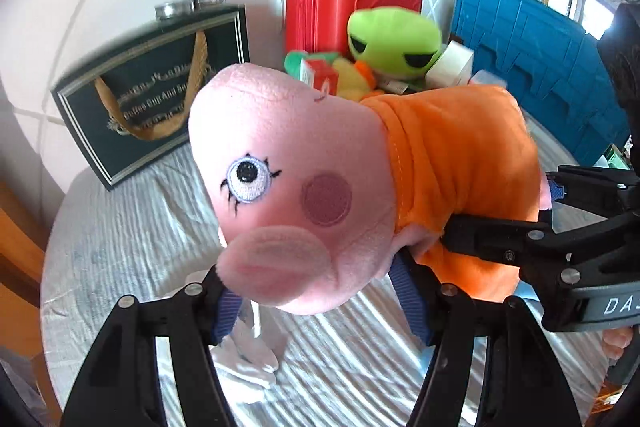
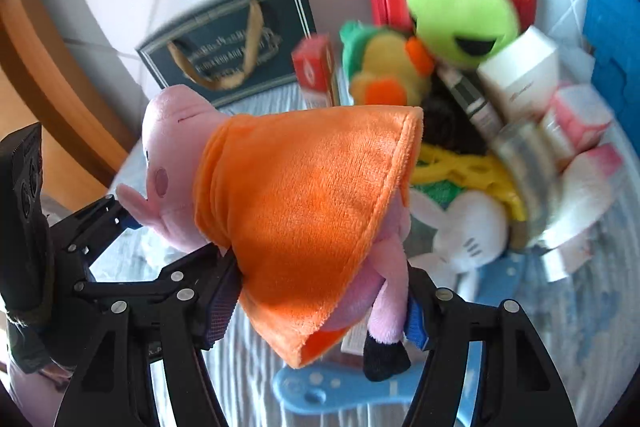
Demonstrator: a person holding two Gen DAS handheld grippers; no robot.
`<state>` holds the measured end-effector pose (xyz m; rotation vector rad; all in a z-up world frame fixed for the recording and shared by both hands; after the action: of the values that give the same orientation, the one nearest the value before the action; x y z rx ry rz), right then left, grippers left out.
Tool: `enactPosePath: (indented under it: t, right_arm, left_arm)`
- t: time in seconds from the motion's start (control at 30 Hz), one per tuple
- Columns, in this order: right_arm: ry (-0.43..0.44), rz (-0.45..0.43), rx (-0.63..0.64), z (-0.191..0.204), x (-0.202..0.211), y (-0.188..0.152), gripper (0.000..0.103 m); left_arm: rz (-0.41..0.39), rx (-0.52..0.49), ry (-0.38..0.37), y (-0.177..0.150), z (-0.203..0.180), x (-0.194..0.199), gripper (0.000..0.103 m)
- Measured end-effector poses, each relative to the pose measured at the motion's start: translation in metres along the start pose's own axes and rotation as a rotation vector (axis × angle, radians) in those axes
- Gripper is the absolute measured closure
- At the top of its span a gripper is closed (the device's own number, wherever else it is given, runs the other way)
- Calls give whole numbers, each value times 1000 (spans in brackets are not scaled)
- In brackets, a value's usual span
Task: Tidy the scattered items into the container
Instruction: 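Grasp the pink pig plush in orange dress with both tools, then carry the pig plush with both tools into the blue crate and release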
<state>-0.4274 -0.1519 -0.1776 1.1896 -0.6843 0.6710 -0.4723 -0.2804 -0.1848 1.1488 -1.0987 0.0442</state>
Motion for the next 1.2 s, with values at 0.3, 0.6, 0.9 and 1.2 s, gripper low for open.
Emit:
enactPosePath:
  t: [0.3, 0.6, 0.9, 1.2]
  right_arm:
    - [14, -105, 22, 28, 104, -12, 36]
    - [0, -202, 64, 6, 217, -23, 35]
    - [-35, -280, 118, -100, 322, -30, 35]
    - [-75, -321, 125, -244, 413, -38, 35]
  left_arm:
    - [-92, -19, 38, 9, -42, 107, 37]
    - [-199, -34, 48, 35, -120, 182, 37]
    - [-293, -28, 41, 72, -278, 202, 37]
    - [-326, -69, 2, 125, -454, 194, 37]
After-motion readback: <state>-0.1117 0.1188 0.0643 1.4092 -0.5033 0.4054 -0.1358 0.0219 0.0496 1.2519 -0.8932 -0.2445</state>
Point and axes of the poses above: each gripper's, at about its wrist camera, not at the fingertips, and x roughly against the way its jaws point, z to its left, y to its top, the point moved 4 cm from there along -x, roughly the way its jaws point, and after that the axes turned 2 degrees about -z, right-handed, at the moved point
